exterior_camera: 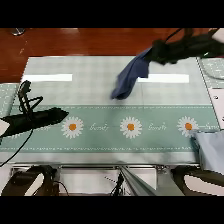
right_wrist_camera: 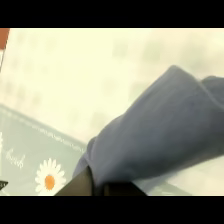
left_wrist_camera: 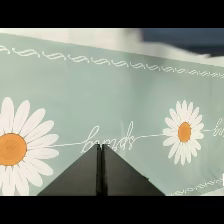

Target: Fold the shirts.

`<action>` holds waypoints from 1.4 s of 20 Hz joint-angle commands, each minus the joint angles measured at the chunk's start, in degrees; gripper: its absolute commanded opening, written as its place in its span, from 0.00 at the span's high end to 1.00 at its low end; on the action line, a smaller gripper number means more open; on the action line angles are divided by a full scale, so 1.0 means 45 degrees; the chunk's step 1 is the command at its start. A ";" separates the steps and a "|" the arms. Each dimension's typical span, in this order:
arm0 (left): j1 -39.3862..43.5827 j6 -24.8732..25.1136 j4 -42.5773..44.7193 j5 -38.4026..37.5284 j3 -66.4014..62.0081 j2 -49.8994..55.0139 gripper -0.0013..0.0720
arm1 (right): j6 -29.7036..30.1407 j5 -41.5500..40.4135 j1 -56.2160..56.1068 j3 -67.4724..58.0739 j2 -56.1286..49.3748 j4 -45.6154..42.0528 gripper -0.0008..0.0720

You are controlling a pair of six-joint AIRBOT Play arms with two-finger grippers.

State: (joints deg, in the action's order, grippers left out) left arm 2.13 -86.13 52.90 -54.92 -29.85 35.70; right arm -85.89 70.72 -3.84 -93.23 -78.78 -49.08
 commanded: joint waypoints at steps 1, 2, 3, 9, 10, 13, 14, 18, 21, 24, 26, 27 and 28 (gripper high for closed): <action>0.0010 -0.0010 -0.0005 -0.0005 0.0257 0.0015 0.95 | -0.1195 0.2356 0.1962 -0.2783 0.0155 -0.0656 0.96; 0.0010 -0.0005 -0.0005 -0.0024 0.0267 0.0015 0.95 | -0.1423 0.2827 0.2623 -0.3075 0.0267 -0.0641 0.96; 0.0010 -0.0005 -0.0005 -0.0024 0.0267 0.0015 0.95 | -0.1685 0.3215 0.3332 -0.3172 0.0452 -0.0641 0.96; 0.0010 -0.0005 -0.0005 -0.0019 0.0282 0.0015 0.95 | -0.2443 0.6382 0.7893 -0.3167 0.1515 -0.1044 0.96; 0.0010 -0.0005 -0.0005 -0.0034 0.0282 0.0015 0.95 | -0.2443 0.7004 0.8427 -0.3167 0.1676 -0.1588 0.96; 0.0010 -0.0010 -0.0015 -0.0029 0.0282 0.0015 0.95 | -0.2268 0.7912 0.9471 -0.2832 0.2409 -0.2997 0.96; 0.0010 -0.0005 -0.0117 -0.0029 0.0282 0.0015 0.95 | -0.2055 0.7917 0.9738 -0.2312 0.2841 -0.3293 0.96; 0.0010 0.0000 -0.0243 -0.0024 0.0282 0.0015 0.95 | -0.1948 0.7917 1.1060 0.1331 0.5348 -0.5950 0.96; 0.0010 -0.0005 -0.0253 -0.0019 0.0282 0.0015 0.95 | -0.2127 0.7917 1.2517 0.3351 0.7130 -0.9821 0.96; 0.0010 0.0000 -0.0253 -0.0024 0.0277 0.0015 0.95 | -0.2540 0.7917 1.3265 0.4818 0.8694 -1.1978 0.96; 0.0010 0.0005 -0.0253 -0.0010 0.0277 0.0015 0.95 | -0.2642 0.7912 1.3299 0.5829 0.9763 -1.3012 0.96; 0.0010 0.0068 -0.0253 0.0083 0.0277 0.0010 0.95 | -0.2827 0.7912 1.3299 0.6227 1.0146 -1.3663 0.96; 0.0010 0.0466 -0.0359 0.0199 0.0277 0.0010 0.95 | -0.2958 0.7912 1.3299 0.6567 1.0331 -1.3911 0.75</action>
State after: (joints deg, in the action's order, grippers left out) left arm 2.13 -85.82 51.79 -54.87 -28.58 35.75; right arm -97.47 106.08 54.94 -69.32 -37.34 -102.32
